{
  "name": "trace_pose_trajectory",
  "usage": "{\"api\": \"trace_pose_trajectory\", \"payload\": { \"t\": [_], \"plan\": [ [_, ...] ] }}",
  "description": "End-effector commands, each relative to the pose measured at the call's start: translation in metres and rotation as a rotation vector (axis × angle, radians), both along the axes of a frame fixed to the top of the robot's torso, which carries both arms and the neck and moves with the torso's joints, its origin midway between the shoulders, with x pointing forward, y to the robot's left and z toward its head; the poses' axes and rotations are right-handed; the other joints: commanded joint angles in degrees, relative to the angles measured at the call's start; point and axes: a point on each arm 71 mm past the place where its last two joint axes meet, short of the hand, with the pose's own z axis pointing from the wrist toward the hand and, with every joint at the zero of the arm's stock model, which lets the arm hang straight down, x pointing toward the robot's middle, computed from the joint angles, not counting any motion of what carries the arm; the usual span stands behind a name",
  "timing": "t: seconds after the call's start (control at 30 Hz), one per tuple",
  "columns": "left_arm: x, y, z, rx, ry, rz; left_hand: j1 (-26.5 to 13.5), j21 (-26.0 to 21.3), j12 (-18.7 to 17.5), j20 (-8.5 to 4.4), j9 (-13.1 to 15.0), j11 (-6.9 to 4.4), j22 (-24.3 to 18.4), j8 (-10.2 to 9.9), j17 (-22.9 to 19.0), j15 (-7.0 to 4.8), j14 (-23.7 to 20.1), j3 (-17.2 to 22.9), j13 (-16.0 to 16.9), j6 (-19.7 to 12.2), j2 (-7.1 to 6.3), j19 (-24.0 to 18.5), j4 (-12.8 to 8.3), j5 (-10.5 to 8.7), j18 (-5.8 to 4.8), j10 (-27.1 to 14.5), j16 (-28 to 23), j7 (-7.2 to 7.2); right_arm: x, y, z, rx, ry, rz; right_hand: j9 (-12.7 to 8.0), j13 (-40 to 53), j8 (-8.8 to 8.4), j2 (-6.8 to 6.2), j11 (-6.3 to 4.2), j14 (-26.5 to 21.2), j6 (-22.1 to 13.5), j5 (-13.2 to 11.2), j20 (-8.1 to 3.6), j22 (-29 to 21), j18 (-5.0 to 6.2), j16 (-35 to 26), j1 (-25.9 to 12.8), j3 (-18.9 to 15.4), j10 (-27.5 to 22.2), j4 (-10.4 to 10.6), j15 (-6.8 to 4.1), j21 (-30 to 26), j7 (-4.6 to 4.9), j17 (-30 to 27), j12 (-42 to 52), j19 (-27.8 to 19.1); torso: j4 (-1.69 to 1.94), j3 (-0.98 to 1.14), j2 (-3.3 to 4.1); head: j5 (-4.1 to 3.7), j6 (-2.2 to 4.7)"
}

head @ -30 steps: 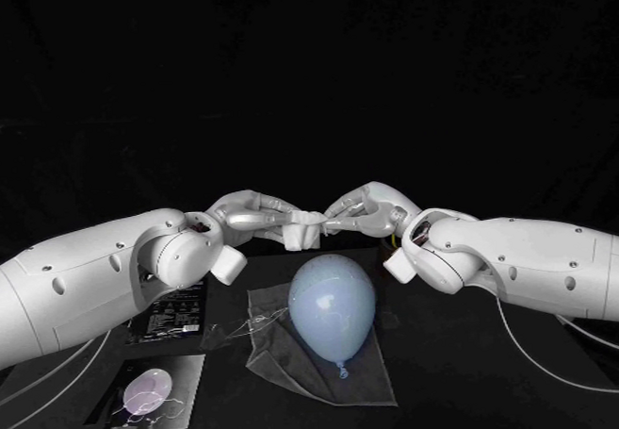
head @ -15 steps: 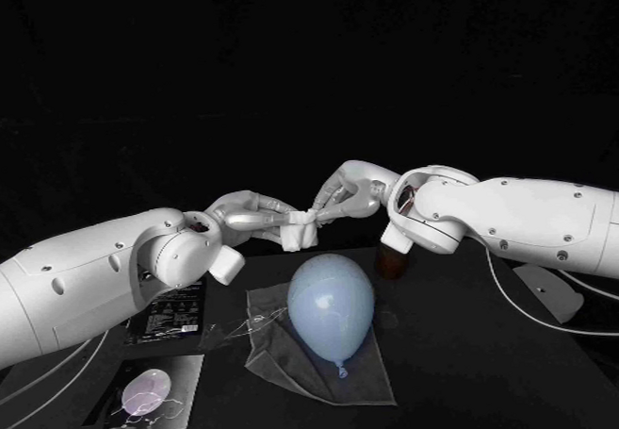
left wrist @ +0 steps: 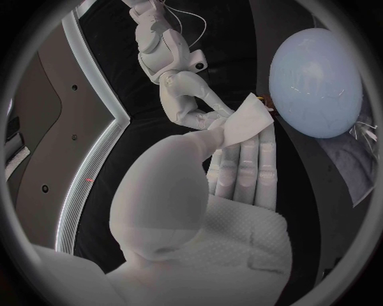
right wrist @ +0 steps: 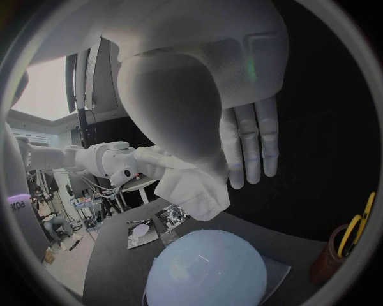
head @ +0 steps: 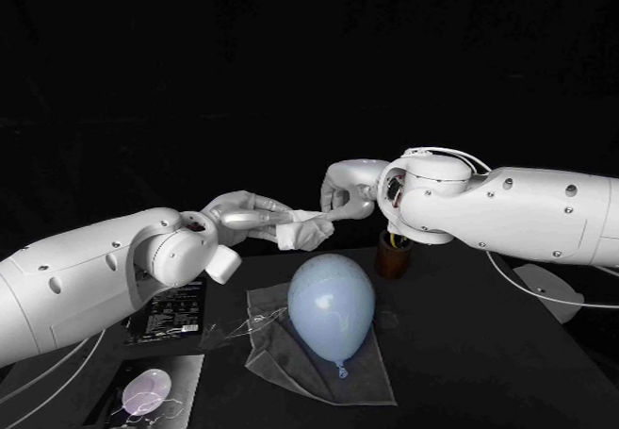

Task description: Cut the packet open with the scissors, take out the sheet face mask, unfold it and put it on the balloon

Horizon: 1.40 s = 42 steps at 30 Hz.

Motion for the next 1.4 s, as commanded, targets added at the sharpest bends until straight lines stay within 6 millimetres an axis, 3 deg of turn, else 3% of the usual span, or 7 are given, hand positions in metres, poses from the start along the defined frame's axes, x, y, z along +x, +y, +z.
{"api": "trace_pose_trajectory", "payload": {
  "t": [0.03, 0.1, 0.13, 0.23, 0.63, 1.03, 1.4],
  "plan": [
    [0.000, 0.001, 0.000, -0.005, 0.022, -0.012, -1.42, -0.44, 0.56, 0.32, 6.68, -0.24, -0.09, 0.26, 0.47, 0.08, -0.96, 0.31, 0.25, -0.23, -0.39, -1.08, 0.36, 0.20, 0.19, 0.29, 0.41, -0.14, 0.002, -0.004, 0.000, -0.126, -0.052, -0.036, 5.55, 0.14, 1.05, -1.57, 0.13, 0.49, -0.08, 0.17, -0.14, 0.55, 0.38, 0.33, -1.54, 3.95, 0.44, -1.03, 0.03, 0.33, -0.04, 0.15, -0.22, -0.11, 0.00, 0.04, 0.00, 0.02, 0.01],
    [0.000, 0.002, 0.000, 0.002, 0.028, -0.018, -2.46, -0.73, 1.08, 0.65, 6.89, -0.38, -0.23, 0.30, 1.10, 0.01, -1.43, 0.84, 0.55, -0.18, -0.78, -1.61, 0.60, 0.23, 0.23, 0.07, 1.06, -0.35, 0.001, -0.002, 0.000, -0.124, -0.053, -0.032, 5.55, 0.14, 1.05, -1.57, 0.13, 0.49, -0.08, 0.17, -0.14, 0.55, 0.38, 0.33, -1.54, 3.95, 0.44, -1.03, 0.03, 0.33, -0.04, 0.15, -0.22, -0.11, -0.05, 0.05, 0.01, 0.02, 0.31],
    [0.000, 0.002, -0.001, 0.007, 0.033, -0.025, -3.22, -1.22, 1.66, 1.07, 7.07, -0.53, -0.46, 0.45, 1.65, 0.07, -2.45, 1.71, 0.91, 0.12, -1.28, -2.43, 0.42, 0.25, 0.13, -0.21, 1.51, -0.62, 0.000, -0.002, 0.000, -0.121, -0.052, -0.030, 5.99, 0.27, 1.27, -2.56, 0.15, 0.41, -0.20, 0.16, -0.12, 1.08, 0.38, 0.45, -3.30, 6.83, 0.46, -1.90, 0.07, 0.56, -0.03, 0.25, -0.24, -0.32, -0.05, 0.04, 0.01, 0.01, 0.33],
    [-0.001, 0.001, -0.002, 0.016, 0.040, -0.043, -5.17, -2.77, 3.21, 2.32, 7.49, -0.29, -1.23, 0.60, 3.21, 0.72, -6.37, 2.99, 2.10, 0.01, -1.73, -4.49, 0.09, 0.23, -0.13, -2.46, 2.92, -0.84, -0.001, 0.001, 0.000, -0.107, -0.045, -0.022, 6.14, 0.30, 1.32, -2.84, 0.19, 0.29, -0.33, 0.15, -0.10, 1.29, 0.38, 0.45, -3.98, 7.81, 0.37, -2.25, 0.11, 0.65, 0.02, 0.27, -0.29, -0.39, -0.05, 0.02, -0.01, -0.01, 0.49],
    [-0.002, -0.003, -0.001, 0.013, 0.033, -0.066, -7.25, -9.34, 4.88, 5.86, 9.69, 2.35, -4.97, 2.86, 4.86, 3.78, -18.68, 4.16, 3.63, -2.05, -0.22, -9.40, 0.21, 0.20, -0.32, -13.51, 5.22, 0.30, -0.004, 0.006, -0.001, -0.083, -0.020, -0.004, 6.43, 0.40, 1.48, -3.20, 0.20, 0.27, -0.37, 0.15, -0.10, 1.67, 0.38, 0.56, -5.02, 9.26, 0.41, -2.93, 0.11, 0.84, 0.02, 0.34, -0.25, -0.48, -0.02, 0.03, 0.00, -0.43, 0.49],
    [0.001, 0.001, 0.000, -0.012, 0.037, -0.029, -11.98, -12.16, 8.54, 6.43, 11.81, 1.40, -7.16, 6.29, 4.46, 2.85, -18.28, 6.30, 4.11, -0.91, 0.00, -7.41, 4.54, 0.17, 0.94, -12.84, 8.83, -0.53, -0.003, 0.004, -0.002, -0.069, 0.008, -0.007, 6.65, 0.46, 1.59, -3.44, 0.21, 0.19, -0.43, 0.15, -0.11, 2.03, 0.35, 0.64, -5.86, 10.36, 0.34, -3.55, 0.11, 1.01, 0.03, 0.39, -0.27, -0.60, -0.02, 0.03, -0.02, -0.23, 0.36],
    [-0.002, -0.003, -0.002, -0.017, 0.065, -0.060, -15.04, -13.62, 9.49, 6.43, 13.05, 0.81, -8.30, 7.96, 3.53, 2.34, -17.55, 5.94, 4.14, 0.66, 0.47, -6.37, 7.20, 0.16, 1.02, -11.65, 9.14, -1.22, -0.003, 0.005, -0.004, -0.015, 0.043, -0.003, 6.78, 0.42, 1.56, -3.49, 0.36, 0.10, -0.69, 0.15, -0.08, 2.31, 0.35, 0.70, -6.55, 11.24, 0.01, -3.97, 0.18, 1.12, 0.16, 0.43, -0.44, -0.76, 0.02, 0.03, 0.02, -0.14, 0.21]
  ]
}}
